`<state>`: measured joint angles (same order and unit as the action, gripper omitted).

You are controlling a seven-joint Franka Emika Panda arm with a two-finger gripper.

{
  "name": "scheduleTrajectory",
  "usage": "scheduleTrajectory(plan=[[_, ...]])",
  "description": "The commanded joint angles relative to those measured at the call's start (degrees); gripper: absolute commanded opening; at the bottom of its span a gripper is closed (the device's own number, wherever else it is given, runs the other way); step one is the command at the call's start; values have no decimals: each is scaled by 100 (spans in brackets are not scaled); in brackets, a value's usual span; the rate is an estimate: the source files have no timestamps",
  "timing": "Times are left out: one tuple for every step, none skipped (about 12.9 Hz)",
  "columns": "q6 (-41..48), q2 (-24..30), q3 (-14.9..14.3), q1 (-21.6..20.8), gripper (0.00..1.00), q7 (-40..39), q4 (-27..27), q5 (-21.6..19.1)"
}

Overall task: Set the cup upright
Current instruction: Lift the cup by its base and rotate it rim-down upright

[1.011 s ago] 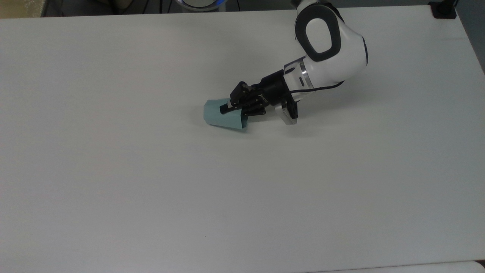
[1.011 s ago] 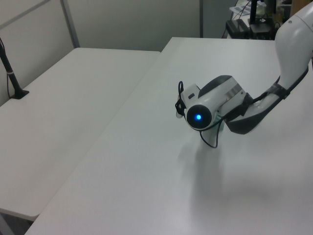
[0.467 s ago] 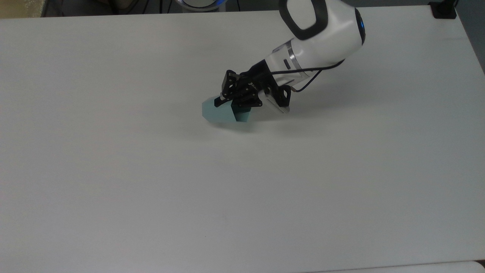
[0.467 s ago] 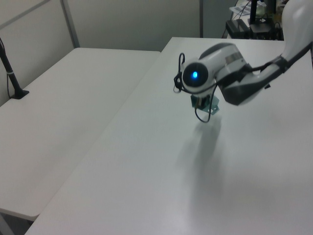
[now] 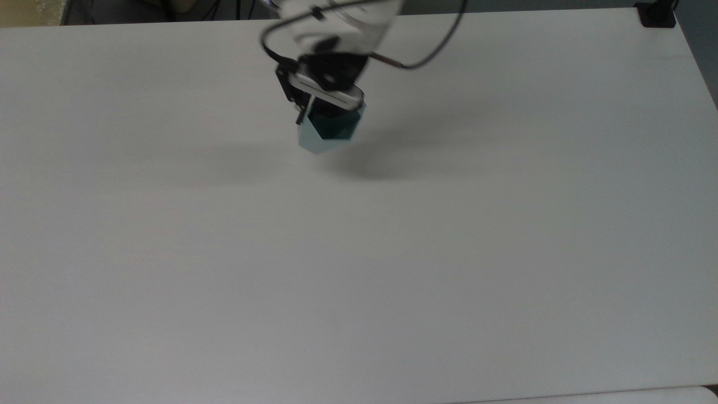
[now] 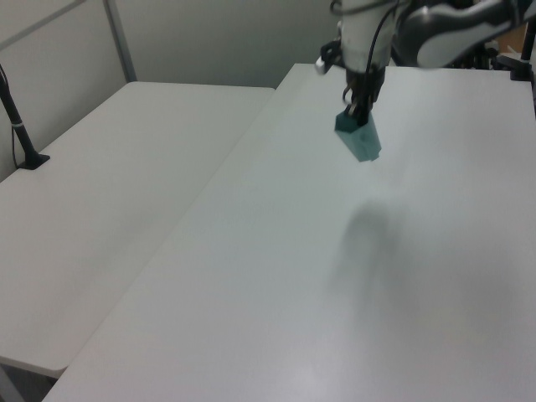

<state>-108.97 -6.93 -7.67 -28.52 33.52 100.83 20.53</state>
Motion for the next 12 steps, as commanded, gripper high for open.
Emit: scheduleTrajectory(plan=[[-344,981,-146,732,0,-1369,866,-1424],[-509,1183,-173,952,0,-1705,1138,-1785],[-998,1403,-191,1180,0,-1908,1593,-2067],[-1430,1562,-234,1278,0,-1988,1990,-2157],[-1878,1711,-348,1297,0,-2059,2376,-2193],[-2265,1791,-514,1271,0,-2086,2659,-2202],[-2721,1861,-673,1236,0,-2095,2983,-2219],[-3048,1862,-692,1244,0,-2095,3178,-2228],[-3460,1845,-701,1244,0,-2051,3345,-2272],[-3977,1766,-701,1218,0,-1981,3530,-2368],[-4035,1617,-701,1148,0,-1972,3532,-2378],[-4035,1520,-701,1147,0,-1972,3532,-2378]])
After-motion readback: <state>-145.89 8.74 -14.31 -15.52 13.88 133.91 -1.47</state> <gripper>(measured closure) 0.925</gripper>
